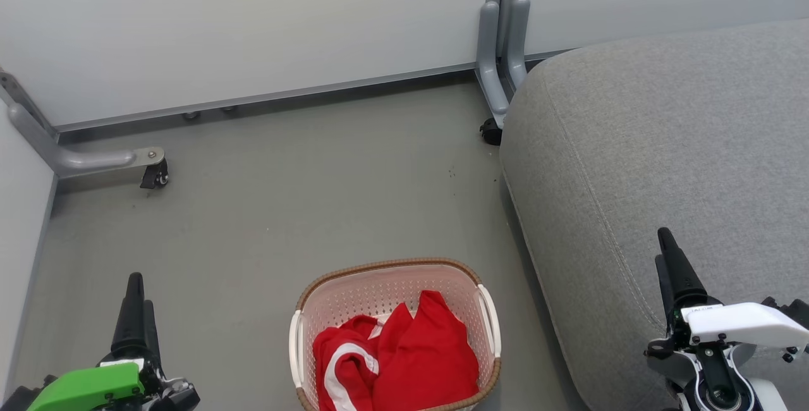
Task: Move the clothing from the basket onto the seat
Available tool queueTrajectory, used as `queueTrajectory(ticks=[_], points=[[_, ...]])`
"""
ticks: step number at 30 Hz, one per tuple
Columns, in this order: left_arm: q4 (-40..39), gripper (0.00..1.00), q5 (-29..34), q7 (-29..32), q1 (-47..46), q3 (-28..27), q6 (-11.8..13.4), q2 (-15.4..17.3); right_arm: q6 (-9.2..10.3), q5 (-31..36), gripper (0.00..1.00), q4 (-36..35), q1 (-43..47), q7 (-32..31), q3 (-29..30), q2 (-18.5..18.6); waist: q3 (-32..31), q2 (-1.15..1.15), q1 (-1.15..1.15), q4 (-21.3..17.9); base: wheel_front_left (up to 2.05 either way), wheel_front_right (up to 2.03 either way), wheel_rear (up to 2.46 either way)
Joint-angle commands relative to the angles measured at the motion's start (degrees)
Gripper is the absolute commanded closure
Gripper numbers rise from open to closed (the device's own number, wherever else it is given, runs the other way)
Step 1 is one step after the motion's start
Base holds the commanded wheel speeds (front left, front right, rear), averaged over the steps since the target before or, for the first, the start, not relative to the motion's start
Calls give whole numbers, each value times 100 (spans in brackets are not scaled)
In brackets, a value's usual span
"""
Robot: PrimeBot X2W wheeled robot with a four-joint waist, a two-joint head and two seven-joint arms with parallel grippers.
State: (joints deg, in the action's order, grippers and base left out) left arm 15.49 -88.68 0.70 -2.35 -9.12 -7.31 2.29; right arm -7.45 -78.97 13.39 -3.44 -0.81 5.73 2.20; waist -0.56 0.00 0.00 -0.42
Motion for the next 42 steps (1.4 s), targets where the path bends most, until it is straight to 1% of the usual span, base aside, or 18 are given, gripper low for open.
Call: queueTrajectory(ticks=[1,8,18,21,29,36,40,42], points=[[-74,0,109,-52,-37,-54,-10,29,-2,260,0,-159,-95,61,-6,34,-2,0,0,-1,0,0,0],[-190,0,597,-213,-94,-362,-12,35,-2,1424,0,-492,-136,223,-183,96,-9,0,0,-6,0,0,0],[-617,0,1512,-419,-3,-453,-14,41,-3,2908,0,-804,-160,429,-325,128,-22,0,0,-14,0,0,0],[-746,0,1794,-475,18,-403,-15,43,-3,3343,0,-863,-159,484,-390,162,-25,0,0,-13,0,0,0],[-1222,0,2980,-625,206,27,7,48,-3,4360,0,-877,-154,637,-643,261,-41,0,0,-9,0,0,0],[-1526,0,4105,-743,341,608,338,51,-3,4993,0,-872,-143,756,-846,321,-60,0,0,-18,0,0,0],[-1513,0,4932,-808,408,960,662,53,-3,5334,0,-840,-130,823,-956,343,-77,0,0,-27,0,0,0],[-1438,0,5236,-847,423,1111,895,54,-3,5499,0,-785,-114,855,-984,353,-86,0,0,-32,0,0,0]])
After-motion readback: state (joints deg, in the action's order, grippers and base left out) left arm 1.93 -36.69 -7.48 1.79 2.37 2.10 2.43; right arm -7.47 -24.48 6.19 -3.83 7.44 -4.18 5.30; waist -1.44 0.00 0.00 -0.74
